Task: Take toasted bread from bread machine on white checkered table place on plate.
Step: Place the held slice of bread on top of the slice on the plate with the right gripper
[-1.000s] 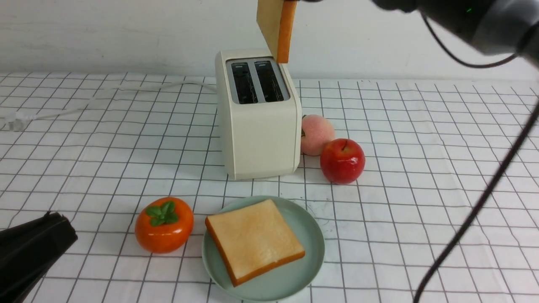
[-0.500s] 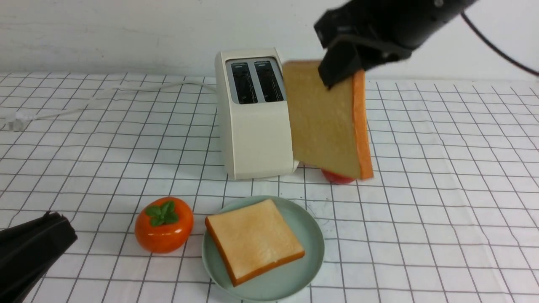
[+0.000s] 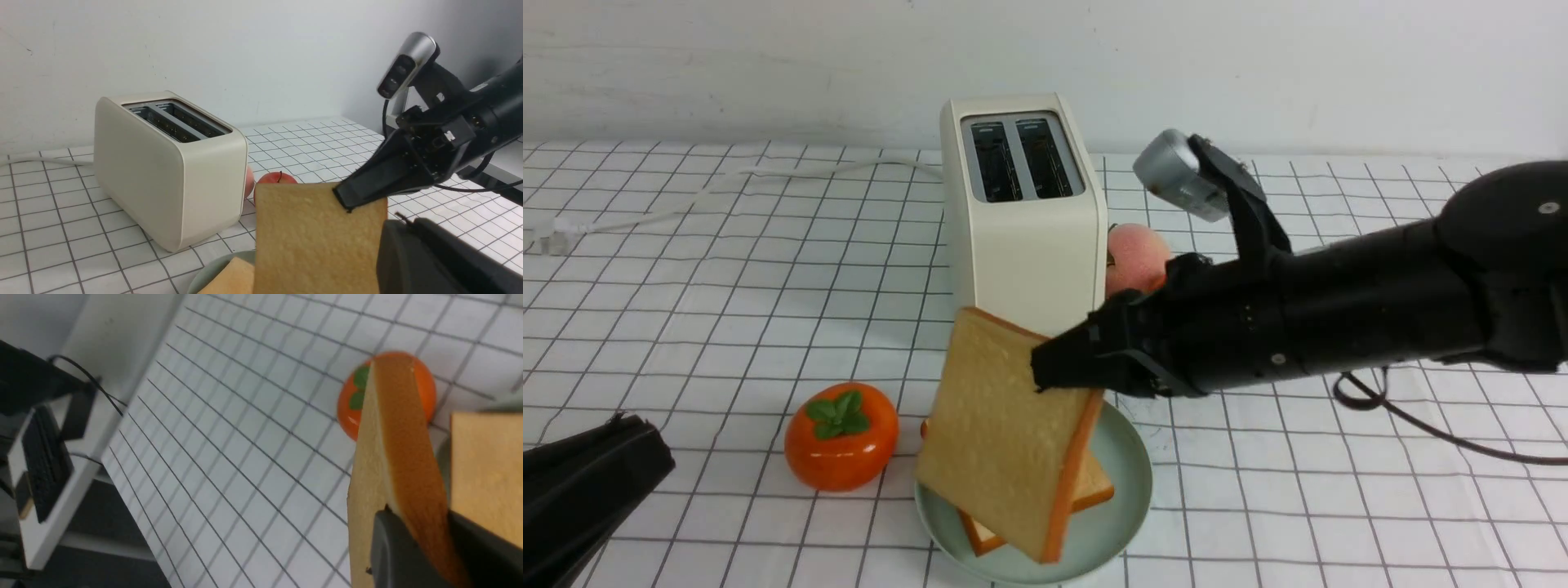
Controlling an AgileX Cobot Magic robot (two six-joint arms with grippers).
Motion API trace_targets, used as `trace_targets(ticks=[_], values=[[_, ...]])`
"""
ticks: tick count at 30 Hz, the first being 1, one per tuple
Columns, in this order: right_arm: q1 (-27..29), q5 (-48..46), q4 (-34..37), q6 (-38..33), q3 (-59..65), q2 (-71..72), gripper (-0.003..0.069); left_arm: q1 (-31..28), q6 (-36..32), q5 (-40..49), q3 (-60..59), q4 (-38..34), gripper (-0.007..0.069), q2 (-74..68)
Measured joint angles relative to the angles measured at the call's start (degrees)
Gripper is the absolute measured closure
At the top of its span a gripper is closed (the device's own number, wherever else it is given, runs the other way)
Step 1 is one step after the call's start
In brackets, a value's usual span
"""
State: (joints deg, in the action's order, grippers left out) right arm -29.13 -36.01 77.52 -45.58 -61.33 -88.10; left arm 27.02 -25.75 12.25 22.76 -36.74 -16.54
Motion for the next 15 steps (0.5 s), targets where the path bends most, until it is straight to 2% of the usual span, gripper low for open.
trace_targets(ticks=[1,2,3,7,15], values=[[0.0,0.3,0.9,-0.8,0.0,-0.2,0.0543,0.0,0.0,0.0,0.0,0.0,0.0622,0.0],[0.0,1.4,7.8,-6.9,0.0,-1.9,0.0543,0.0,0.0,0.0,0.0,0.0,0.062,0.0],[0.0,2.1,10.9,-9.6,0.0,-2.9,0.0543,0.0,0.0,0.0,0.0,0.0,0.062,0.0],[0.0,3.4,17.1,-15.2,0.0,-6.5,0.0543,0.0,0.0,0.0,0.0,0.0,0.0617,0.0],[0.0,3.8,17.8,-16.7,0.1,-10.3,0.0543,0.0,0.0,0.1,0.0,0.0,0.061,0.0]])
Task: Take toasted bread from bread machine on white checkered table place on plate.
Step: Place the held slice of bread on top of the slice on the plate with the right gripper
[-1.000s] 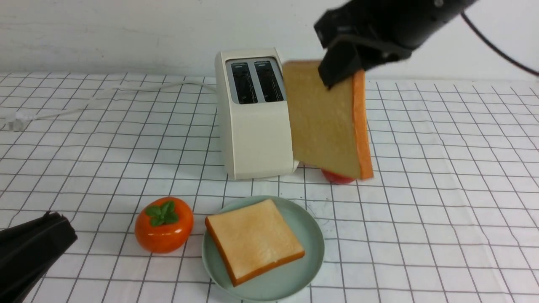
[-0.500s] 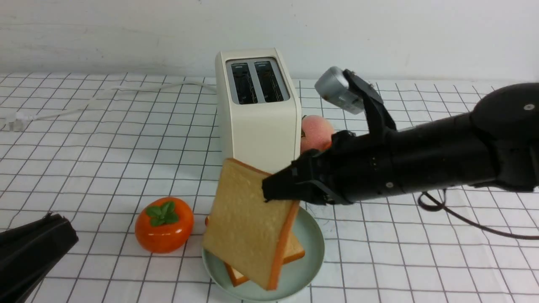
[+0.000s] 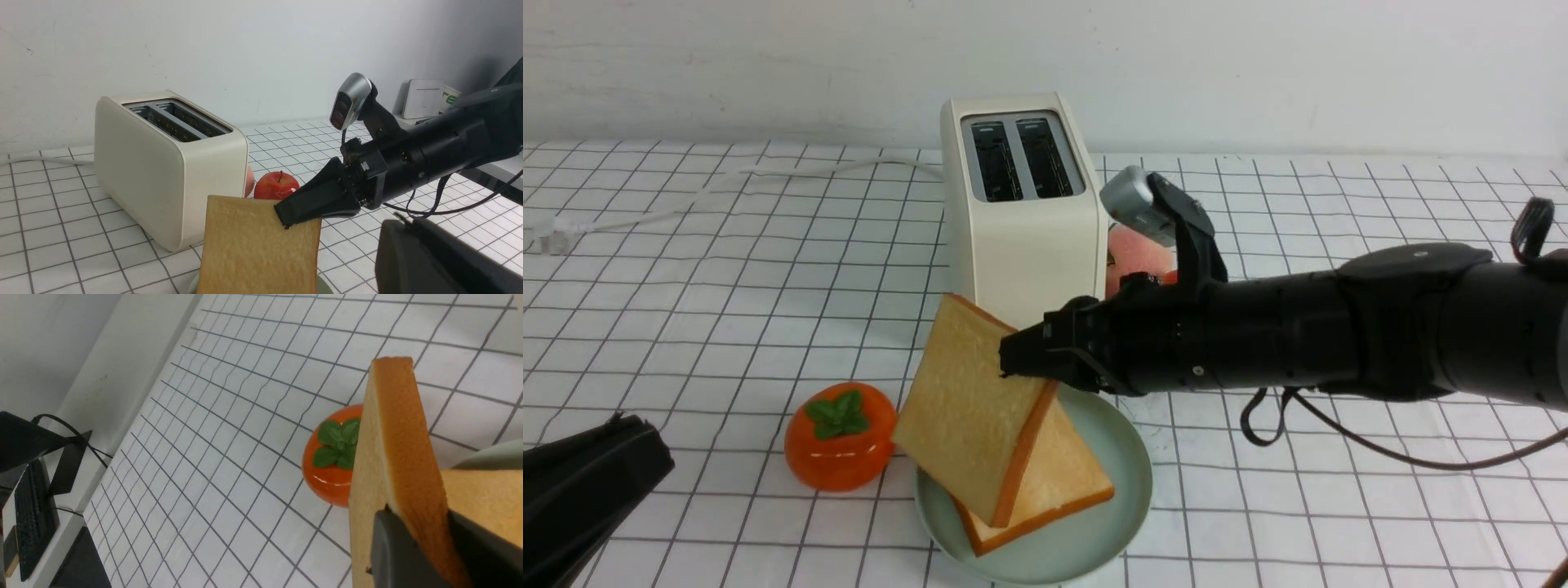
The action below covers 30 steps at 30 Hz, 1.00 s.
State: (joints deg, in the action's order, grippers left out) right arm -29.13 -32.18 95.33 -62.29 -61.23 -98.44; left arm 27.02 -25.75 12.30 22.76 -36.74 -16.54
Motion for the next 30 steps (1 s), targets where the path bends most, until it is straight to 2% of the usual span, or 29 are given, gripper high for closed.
trace_targets(ticks=[26,30], values=[[1.7,5.8,-5.9,2.7,0.2,-3.5,0.0543,0.0,-0.2,0.0,0.0,0.0,0.0601,0.0],[1.7,8.1,-9.8,2.8,0.2,-3.5,0.0486,0.0,-0.2,0.0,0.0,0.0,0.0595,0.0]])
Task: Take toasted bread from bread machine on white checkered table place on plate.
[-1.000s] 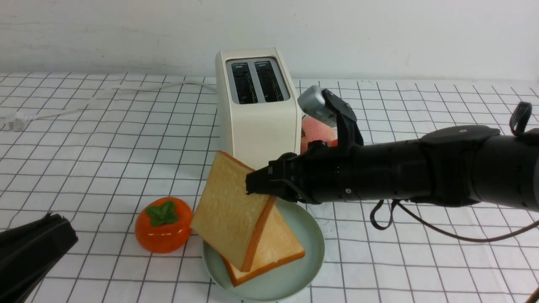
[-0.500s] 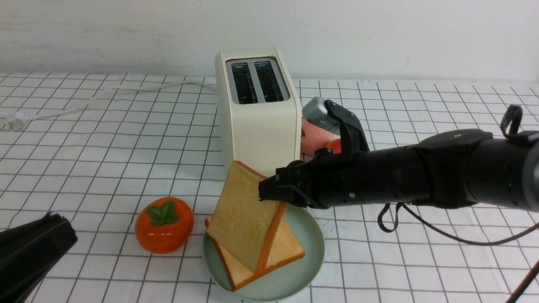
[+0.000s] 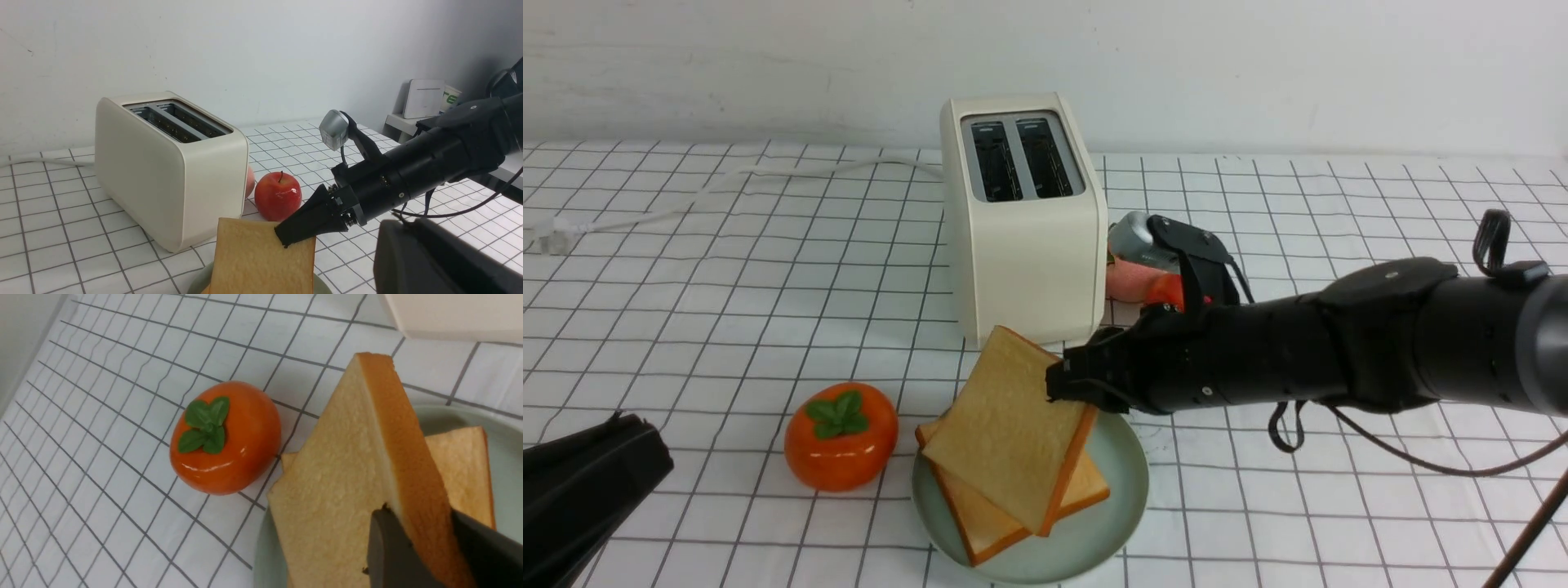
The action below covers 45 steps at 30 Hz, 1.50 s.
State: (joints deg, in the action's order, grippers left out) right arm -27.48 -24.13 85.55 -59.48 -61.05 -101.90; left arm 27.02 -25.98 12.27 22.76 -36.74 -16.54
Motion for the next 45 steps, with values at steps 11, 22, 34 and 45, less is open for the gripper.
trace_targets(ticks=[11,22,34,45], values=[[0.0,8.9,-8.1,0.0,0.0,-0.4,0.0109,0.0,0.0,0.0,0.0,0.0,0.0588,0.0],[0.0,2.4,-17.8,5.0,0.3,9.5,0.0184,0.0,0.0,-0.1,0.0,0.0,0.0585,0.0],[-0.1,-27.2,-65.4,54.0,0.3,33.4,0.0664,0.0,0.0,-0.2,0.0,0.0,0.0585,1.6],[-3.6,-37.3,-82.1,73.3,13.4,57.8,0.0659,0.0,0.0,0.8,-6.9,0.0,0.0638,9.2]])
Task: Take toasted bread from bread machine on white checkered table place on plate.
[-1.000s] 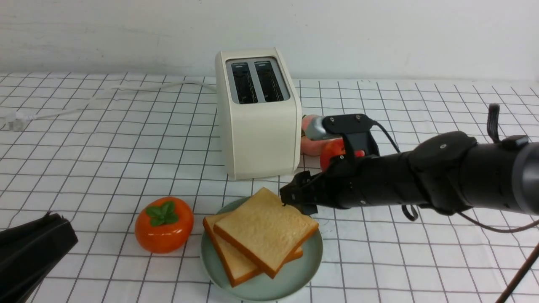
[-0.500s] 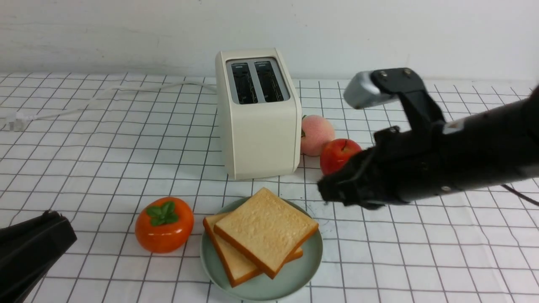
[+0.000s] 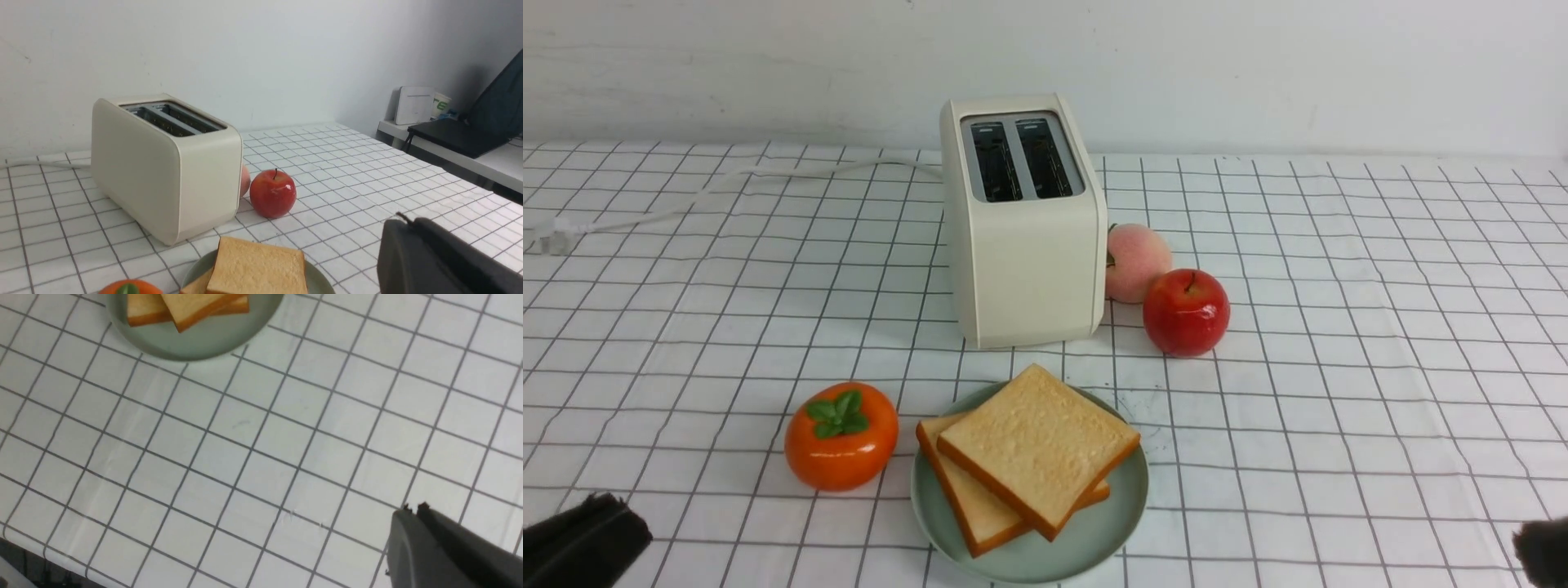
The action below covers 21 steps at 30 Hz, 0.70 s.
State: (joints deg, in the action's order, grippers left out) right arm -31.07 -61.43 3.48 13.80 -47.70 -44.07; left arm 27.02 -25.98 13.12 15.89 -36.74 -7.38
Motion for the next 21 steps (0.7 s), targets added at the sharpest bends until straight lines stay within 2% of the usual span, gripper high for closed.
trace_targets(ticks=[9,19,21], values=[[0.0,-2.9,0.2,1.6,5.7,10.1,0.0654,0.0,0.0,-0.4,-5.6,0.0,0.0638,0.0],[0.0,-5.9,0.1,1.6,5.8,11.7,0.0649,0.0,0.0,-0.4,-6.7,0.1,0.0638,0.0],[1.3,-5.6,-1.8,1.6,5.9,13.0,0.0648,0.0,0.0,-0.4,-6.7,0.1,0.0638,0.0]])
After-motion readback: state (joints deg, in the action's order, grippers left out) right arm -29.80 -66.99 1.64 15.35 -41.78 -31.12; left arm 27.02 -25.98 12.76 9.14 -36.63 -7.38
